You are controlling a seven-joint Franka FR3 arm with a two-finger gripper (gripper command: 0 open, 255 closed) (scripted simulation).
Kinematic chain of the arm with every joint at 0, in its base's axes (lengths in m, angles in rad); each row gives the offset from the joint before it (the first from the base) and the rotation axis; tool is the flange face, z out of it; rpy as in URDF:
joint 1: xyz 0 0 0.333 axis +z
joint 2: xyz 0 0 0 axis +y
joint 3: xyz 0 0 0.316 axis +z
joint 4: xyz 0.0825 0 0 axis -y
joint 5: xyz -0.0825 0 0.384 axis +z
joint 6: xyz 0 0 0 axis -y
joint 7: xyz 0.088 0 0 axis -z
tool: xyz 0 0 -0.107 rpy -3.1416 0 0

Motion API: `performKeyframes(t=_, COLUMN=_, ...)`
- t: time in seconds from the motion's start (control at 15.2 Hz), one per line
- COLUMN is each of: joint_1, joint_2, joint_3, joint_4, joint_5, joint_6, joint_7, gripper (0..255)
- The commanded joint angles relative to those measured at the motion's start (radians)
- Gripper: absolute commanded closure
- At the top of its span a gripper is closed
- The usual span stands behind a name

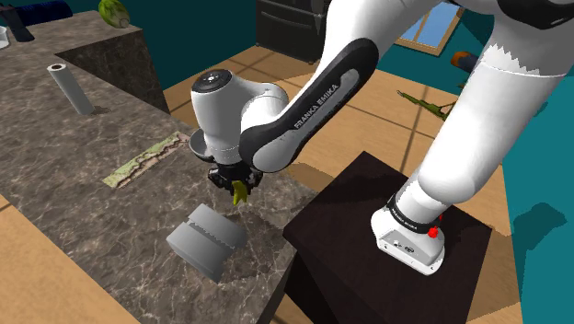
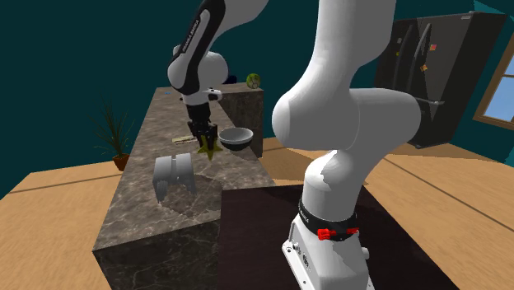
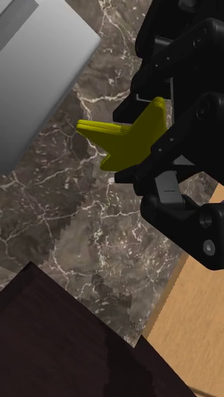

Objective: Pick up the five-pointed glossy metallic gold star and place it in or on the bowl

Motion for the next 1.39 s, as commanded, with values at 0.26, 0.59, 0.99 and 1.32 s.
performKeyframes(t=0.26, joint_1=-0.020, joint_2=-0.086, joint_3=0.027, joint_4=0.011, joint_5=0.094, joint_6=-0.068, joint_7=-0.069, gripper=255)
performKeyframes(t=0.59, joint_1=-0.050, joint_2=0.034, joint_3=-0.037, joint_4=0.146, joint_5=-0.006, joint_6=-0.112, joint_7=-0.105, gripper=255)
performKeyframes(t=0.99, joint_1=-0.061, joint_2=0.183, joint_3=-0.108, joint_4=0.344, joint_5=-0.093, joint_6=-0.184, joint_7=-0.161, gripper=255)
performKeyframes(t=1.32, joint_1=-0.053, joint_2=0.316, joint_3=-0.160, joint_4=0.544, joint_5=-0.144, joint_6=-0.260, joint_7=-0.219, gripper=255)
